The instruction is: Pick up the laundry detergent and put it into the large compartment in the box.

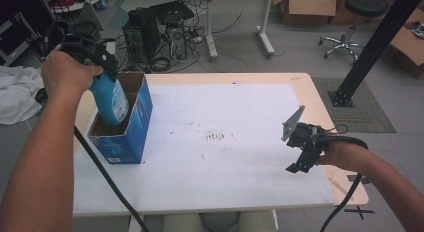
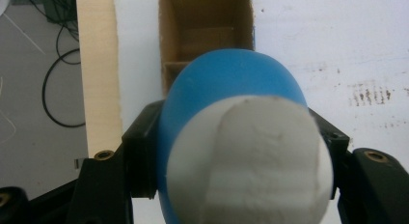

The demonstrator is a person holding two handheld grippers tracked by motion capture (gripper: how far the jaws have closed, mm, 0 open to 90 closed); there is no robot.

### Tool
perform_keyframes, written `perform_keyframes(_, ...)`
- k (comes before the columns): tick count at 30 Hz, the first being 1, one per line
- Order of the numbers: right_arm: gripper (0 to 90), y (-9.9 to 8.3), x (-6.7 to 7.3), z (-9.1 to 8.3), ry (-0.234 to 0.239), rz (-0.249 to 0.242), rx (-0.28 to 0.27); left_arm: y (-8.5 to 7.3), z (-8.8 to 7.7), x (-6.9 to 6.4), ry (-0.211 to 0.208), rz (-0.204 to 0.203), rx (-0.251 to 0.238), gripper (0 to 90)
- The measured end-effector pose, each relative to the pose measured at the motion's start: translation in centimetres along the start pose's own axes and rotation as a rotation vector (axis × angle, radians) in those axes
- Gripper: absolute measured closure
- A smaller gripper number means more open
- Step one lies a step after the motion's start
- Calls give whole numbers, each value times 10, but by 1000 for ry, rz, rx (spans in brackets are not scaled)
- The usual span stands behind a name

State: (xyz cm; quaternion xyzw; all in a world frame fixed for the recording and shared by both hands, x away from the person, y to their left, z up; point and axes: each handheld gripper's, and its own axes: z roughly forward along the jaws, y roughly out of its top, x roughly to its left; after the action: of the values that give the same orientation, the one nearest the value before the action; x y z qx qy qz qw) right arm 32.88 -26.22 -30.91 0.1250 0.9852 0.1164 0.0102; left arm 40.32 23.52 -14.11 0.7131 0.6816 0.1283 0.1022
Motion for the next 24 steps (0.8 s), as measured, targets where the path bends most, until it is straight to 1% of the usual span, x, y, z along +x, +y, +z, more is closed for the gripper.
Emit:
perform_keyframes(1,170,-1,0,1,2,4,2,-1,6,0,5,6,4,378)
perform_keyframes(2,170,-1,-1,1,-1,-4,2,-2,9,0,8,10,8,378)
perform_keyframes(4,170,0,-1,1,-1,0,2,-2,12,0,7,11,11,378)
perform_keyframes(7,170,0,0,2,1,3,2,-4,23,-1,6,18,13,378)
perform_keyframes(11,170,-1,-1,2,0,-2,-1,-9,41,-3,7,31,28,378)
perform_keyframes(12,170,-2,-1,2,2,8,3,-10,47,-4,9,33,30,378)
perform_keyframes(18,170,-4,0,5,5,7,8,-18,71,-4,6,29,53,378)
perform_keyframes(21,170,-5,-1,5,4,16,6,-20,78,-3,6,26,56,378)
perform_keyframes(24,170,-5,-2,6,7,16,6,-23,87,-2,3,26,62,378)
